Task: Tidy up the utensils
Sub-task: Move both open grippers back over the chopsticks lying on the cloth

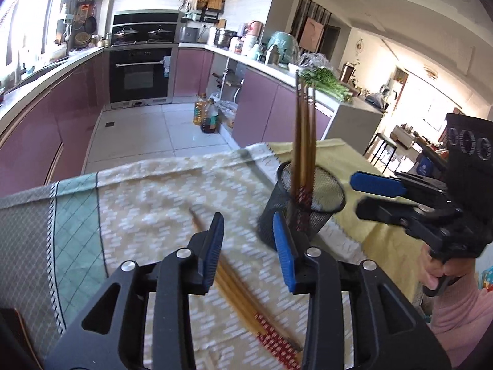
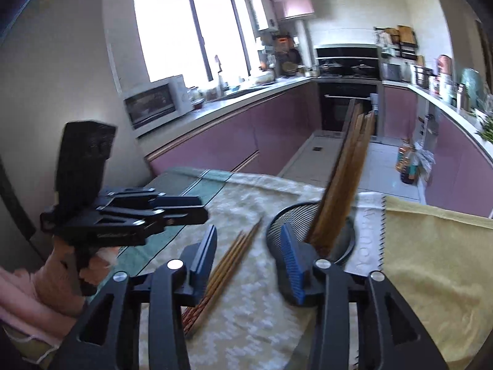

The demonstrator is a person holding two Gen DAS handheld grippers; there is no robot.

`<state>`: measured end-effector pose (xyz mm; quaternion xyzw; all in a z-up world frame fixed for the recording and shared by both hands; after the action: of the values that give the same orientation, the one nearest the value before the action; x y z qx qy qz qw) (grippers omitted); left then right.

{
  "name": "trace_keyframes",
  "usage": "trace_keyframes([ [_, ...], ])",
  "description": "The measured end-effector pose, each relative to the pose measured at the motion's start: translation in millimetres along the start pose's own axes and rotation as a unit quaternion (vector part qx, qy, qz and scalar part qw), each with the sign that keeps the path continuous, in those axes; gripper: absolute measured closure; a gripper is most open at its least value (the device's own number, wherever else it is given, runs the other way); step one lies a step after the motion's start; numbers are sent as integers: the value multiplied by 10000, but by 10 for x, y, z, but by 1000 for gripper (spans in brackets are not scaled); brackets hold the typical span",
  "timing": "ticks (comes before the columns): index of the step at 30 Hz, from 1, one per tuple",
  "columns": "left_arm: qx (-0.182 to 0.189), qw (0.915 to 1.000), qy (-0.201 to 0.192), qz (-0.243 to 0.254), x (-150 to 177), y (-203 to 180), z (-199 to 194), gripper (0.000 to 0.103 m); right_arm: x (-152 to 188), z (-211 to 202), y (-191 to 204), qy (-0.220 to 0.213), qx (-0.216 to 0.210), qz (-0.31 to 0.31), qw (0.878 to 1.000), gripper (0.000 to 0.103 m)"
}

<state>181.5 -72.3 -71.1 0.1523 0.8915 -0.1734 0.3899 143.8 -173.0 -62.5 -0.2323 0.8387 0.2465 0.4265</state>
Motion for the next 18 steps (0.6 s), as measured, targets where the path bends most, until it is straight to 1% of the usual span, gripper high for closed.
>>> trace_keyframes([
  [3, -177, 9996, 226, -26, 237, 104, 49, 68, 213, 195, 172, 369, -104, -122, 9992, 60],
  [6, -287, 9986, 435, -100, 460, 197, 129, 68, 443, 457, 238, 790, -207, -4, 9967, 60],
  [8, -372, 9974, 598, -169, 604, 243, 198, 68, 571, 616, 241, 1005, -218, 117, 9946, 63],
  [10, -382, 9963, 727, -243, 739, 283, 247, 68, 668, 740, 236, 1187, -202, 207, 9925, 68],
  [14, -359, 9951, 853, -335, 907, 317, 280, 68, 782, 872, 257, 1400, -188, 274, 9896, 71],
  [16, -367, 9949, 880, -341, 943, 316, 280, 67, 814, 915, 277, 1463, -204, 305, 9886, 74],
  [18, -344, 9946, 912, -350, 972, 309, 292, 67, 845, 949, 283, 1521, -132, 303, 9878, 75],
])
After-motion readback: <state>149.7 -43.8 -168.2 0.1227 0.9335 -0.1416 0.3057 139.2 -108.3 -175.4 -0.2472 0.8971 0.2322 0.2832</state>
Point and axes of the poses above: each gripper's, at about its wrist camera, not at the fingertips, and z roughly the way its jaws point, y to its left, x to its underside, the point moved 8 cm from there along z, roughly the way its jaws point, and after that the axes turned 2 degrees about -x, right-handed, at the moved point
